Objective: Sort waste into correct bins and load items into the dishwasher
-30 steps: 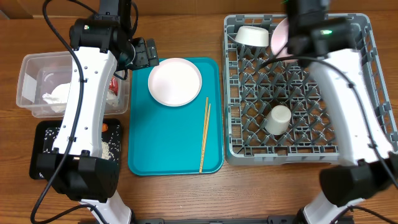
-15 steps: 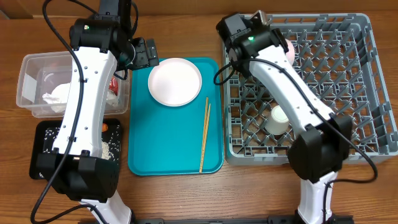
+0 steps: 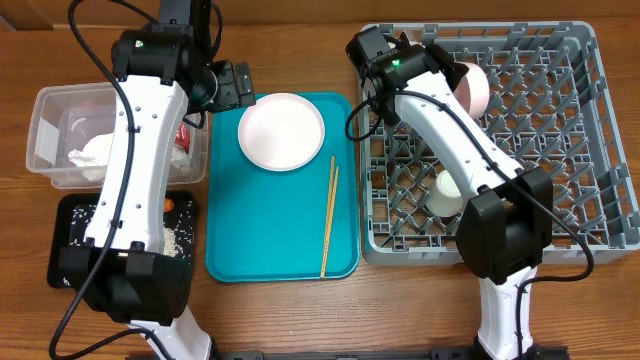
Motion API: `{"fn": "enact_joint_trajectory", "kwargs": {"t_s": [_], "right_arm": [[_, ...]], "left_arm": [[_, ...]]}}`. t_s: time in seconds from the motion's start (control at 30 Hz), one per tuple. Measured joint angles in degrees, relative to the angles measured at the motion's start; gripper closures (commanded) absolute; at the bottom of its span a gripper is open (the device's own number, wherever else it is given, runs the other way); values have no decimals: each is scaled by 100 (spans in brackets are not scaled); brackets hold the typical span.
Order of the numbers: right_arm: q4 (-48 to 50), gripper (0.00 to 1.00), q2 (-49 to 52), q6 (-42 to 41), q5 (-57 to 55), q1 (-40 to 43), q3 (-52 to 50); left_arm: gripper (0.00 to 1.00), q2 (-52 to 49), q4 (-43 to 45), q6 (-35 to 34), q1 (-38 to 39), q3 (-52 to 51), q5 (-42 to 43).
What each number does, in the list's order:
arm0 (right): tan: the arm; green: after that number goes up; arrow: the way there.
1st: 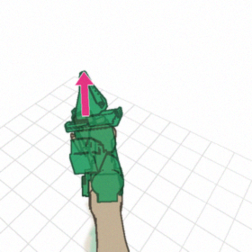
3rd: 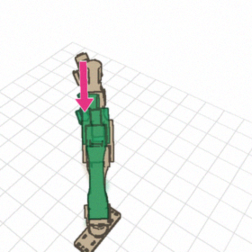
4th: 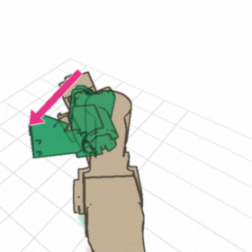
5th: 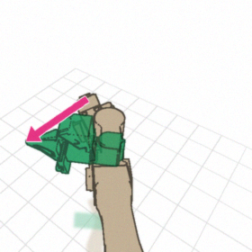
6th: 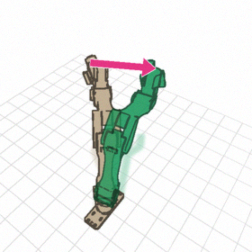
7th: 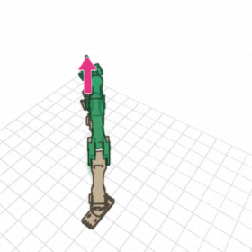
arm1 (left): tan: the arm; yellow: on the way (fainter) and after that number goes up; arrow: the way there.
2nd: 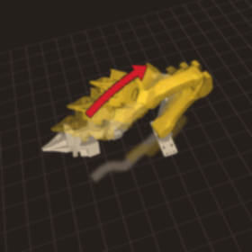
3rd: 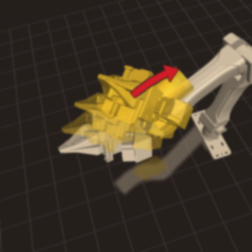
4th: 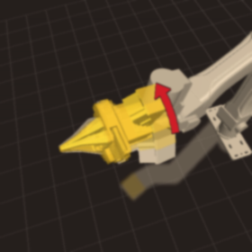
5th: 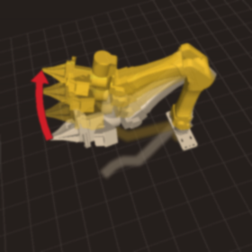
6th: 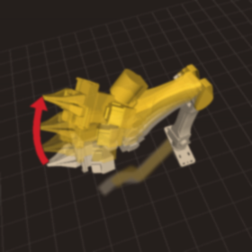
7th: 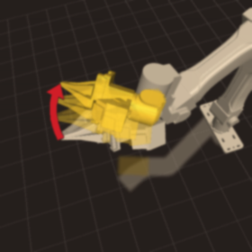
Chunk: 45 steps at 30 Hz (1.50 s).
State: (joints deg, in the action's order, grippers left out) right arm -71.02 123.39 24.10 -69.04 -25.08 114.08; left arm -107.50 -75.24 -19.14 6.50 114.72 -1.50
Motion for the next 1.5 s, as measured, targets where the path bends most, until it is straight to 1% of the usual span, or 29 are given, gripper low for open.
{"fn": "enact_joint_trajectory", "kwargs": {"t_s": [0.17,0.3,0.47,0.7,0.93,1.5], "right_arm": [[122,96,0,363,-2,223,0],[138,96,0,466,15,496,-22],[306,96,0,555,24,691,-407],[581,96,-2,678,-284,520,-815],[850,96,-2,820,-498,363,-879],[859,96,-2,846,-273,-2,-879]], "left_arm": [[0,0,2,-2,0,0,0],[0,0,2,0,0,0,0],[0,0,2,0,0,0,-2],[0,0,2,0,0,0,0],[0,0,2,0,-2,0,0],[0,-2,2,0,0,0,0]]}}
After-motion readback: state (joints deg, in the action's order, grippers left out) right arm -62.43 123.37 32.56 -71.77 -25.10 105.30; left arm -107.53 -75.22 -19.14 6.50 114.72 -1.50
